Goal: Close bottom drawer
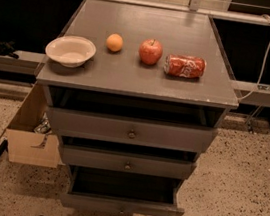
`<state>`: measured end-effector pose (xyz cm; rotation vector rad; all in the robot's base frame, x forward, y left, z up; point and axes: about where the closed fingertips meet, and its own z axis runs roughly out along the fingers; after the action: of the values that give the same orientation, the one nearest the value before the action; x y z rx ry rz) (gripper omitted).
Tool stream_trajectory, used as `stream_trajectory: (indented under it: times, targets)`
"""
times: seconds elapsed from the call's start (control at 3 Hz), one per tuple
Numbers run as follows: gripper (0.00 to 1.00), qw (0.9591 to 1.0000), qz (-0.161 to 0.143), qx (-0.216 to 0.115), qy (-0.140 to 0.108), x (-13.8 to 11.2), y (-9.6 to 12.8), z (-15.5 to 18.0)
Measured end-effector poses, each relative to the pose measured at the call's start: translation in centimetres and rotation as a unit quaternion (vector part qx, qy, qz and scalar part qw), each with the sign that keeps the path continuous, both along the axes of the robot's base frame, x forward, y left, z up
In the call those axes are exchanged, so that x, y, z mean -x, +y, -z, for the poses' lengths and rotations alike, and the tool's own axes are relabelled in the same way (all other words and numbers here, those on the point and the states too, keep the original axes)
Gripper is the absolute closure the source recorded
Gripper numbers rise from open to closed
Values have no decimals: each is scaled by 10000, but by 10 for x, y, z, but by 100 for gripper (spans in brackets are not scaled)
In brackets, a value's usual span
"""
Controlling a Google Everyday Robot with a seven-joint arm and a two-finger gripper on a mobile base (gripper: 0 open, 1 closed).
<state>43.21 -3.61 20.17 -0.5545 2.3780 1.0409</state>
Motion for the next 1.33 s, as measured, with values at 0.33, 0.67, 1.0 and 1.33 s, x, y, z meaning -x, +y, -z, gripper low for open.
stream_trajectory:
  times: [0.33, 0.67, 1.0, 1.33]
  targets:
    - [44, 10000, -1, 37, -4, -6, 5, 0]
    - [67, 9995, 87, 286, -39, -36, 14, 2]
    - [91, 9976, 222, 646, -139, -65, 18, 9]
    - [100, 9973, 230, 685, -165, -67, 20, 10]
